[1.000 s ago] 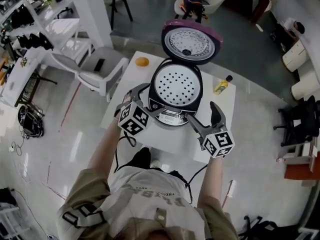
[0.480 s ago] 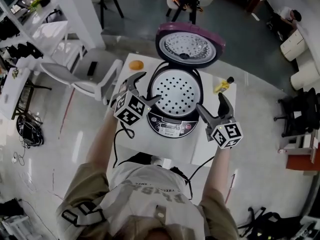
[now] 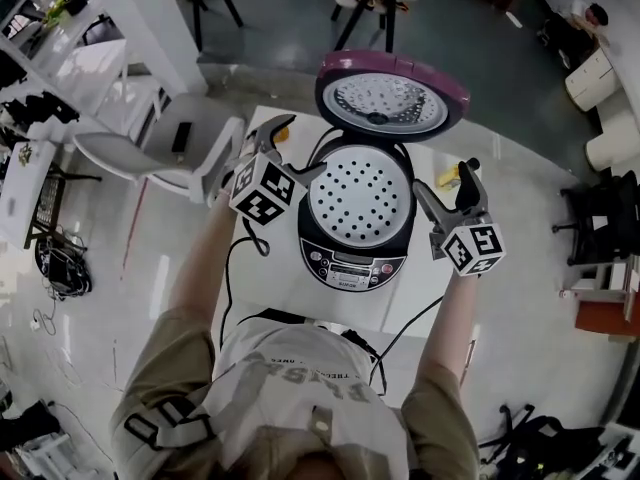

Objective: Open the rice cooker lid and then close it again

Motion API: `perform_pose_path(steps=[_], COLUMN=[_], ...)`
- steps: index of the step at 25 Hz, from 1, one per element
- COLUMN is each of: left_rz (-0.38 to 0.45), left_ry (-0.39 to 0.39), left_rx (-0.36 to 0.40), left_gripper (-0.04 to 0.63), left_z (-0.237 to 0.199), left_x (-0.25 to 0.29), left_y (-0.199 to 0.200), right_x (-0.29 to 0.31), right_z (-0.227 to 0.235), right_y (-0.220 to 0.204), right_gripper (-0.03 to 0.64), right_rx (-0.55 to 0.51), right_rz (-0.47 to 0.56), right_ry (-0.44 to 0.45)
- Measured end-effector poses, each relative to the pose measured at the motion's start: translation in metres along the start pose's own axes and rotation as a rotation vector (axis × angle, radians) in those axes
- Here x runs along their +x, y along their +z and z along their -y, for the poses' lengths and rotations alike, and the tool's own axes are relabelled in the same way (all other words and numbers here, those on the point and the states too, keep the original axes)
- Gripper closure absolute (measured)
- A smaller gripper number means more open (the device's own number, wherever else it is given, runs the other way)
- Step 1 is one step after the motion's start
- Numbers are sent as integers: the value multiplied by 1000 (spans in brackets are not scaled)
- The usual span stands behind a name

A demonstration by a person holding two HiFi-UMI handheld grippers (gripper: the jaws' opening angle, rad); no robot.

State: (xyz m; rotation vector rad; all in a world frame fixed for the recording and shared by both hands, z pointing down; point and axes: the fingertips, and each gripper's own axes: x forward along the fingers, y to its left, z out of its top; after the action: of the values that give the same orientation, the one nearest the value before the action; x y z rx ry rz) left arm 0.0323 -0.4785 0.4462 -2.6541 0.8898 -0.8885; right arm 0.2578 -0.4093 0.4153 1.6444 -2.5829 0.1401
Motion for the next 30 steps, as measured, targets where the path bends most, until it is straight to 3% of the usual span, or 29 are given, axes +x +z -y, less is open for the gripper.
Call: perform_pose_path(steps=[14,22,30], left_rz=[37,43,43], left_ry=[-7,-53,-85], left_rx=[21,49,92], left_gripper=[147,144,144], left_z=[-49,-55,-50], left_x=[40,52,61], left_y=[17,33,42], right_x=[51,80,88], right_z=[29,25,20], right_y=[23,32,42], right_gripper=[132,114,109], right_rx=[-64,-172,-180], right_rz=[24,-41,-23], right_ry=[26,120,170])
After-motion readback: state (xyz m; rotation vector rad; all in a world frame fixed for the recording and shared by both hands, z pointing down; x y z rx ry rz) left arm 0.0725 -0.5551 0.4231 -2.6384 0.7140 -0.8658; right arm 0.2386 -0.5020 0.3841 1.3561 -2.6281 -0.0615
